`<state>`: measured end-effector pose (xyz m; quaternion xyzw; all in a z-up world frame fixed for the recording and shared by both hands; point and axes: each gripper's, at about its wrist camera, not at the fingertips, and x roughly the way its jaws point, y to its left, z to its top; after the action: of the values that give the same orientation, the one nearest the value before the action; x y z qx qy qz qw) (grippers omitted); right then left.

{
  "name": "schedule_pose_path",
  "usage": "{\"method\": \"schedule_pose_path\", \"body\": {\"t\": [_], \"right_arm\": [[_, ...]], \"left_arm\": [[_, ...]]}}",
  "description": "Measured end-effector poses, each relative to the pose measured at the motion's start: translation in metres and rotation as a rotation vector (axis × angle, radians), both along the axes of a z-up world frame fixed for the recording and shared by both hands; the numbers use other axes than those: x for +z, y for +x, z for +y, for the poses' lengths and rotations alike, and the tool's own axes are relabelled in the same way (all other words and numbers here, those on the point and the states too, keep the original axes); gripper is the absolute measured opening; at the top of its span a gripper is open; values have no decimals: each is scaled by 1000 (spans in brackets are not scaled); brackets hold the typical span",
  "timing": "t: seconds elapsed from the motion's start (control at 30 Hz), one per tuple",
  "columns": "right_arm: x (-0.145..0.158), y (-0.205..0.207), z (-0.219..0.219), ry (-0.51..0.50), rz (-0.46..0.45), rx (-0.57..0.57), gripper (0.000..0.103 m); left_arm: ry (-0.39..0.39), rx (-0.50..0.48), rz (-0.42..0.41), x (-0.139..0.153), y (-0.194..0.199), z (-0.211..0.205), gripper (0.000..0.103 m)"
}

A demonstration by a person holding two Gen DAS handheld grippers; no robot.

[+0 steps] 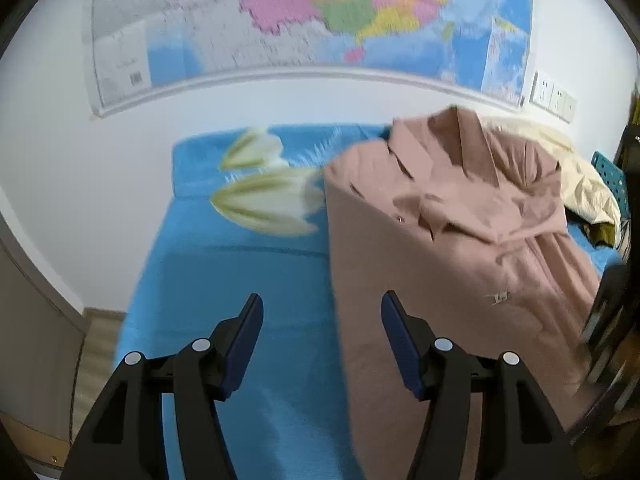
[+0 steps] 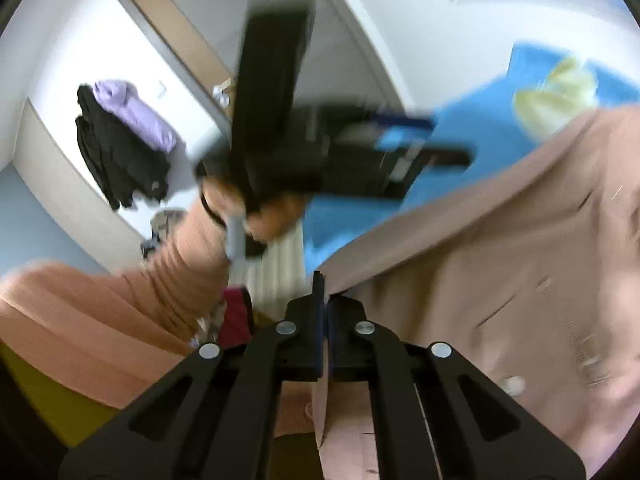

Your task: Fold large clothes

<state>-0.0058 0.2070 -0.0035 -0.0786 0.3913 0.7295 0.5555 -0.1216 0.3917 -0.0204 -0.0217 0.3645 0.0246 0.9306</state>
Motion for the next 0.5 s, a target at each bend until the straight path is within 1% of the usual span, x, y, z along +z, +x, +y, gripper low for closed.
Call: {"method": "schedule_pose_path", "body": {"t": [0.03,0.07,0.13,0.17,0.23,0.27,0.3,0.33,0.37,0.43,0.47,0.5], "right_arm": [[22,11,-9,16,-30,-28,2],[36,20,-19,26,-51,-50,2],[74,48,-39,27,-112,-135,2],[89,64,-49,27,-123,-182,2],[106,83,-72,12,-181,-261,2],[110,100,-85,-4,-191,-318,2],[108,108,-90,-28,-187,-354,2],[101,117,-97,-63,-212,-380,3],[95,122,-100,-86,-220,-399,6],[67,143,-110,-176,-234,-463,8],[47,155,-116,-213,-204,-500,11],[39,161,-115,-243,-200,-523,13]], "left_arm": [[-1,1,-15,5,-2,2,59],[-7,1,-35,11,-3,5,59],[-22,-6,-76,24,-5,10,59],[-21,-11,-92,28,-5,9,59],[-22,-34,-107,30,-2,3,59],[-23,-49,-108,29,0,-1,59],[-21,-66,-105,25,3,-7,60],[-11,-87,-92,20,9,-15,60],[1,-107,-73,13,15,-23,60],[0,-140,-32,0,28,-36,60],[5,-156,-8,-7,35,-44,60],[18,-170,11,-14,42,-51,60]]}}
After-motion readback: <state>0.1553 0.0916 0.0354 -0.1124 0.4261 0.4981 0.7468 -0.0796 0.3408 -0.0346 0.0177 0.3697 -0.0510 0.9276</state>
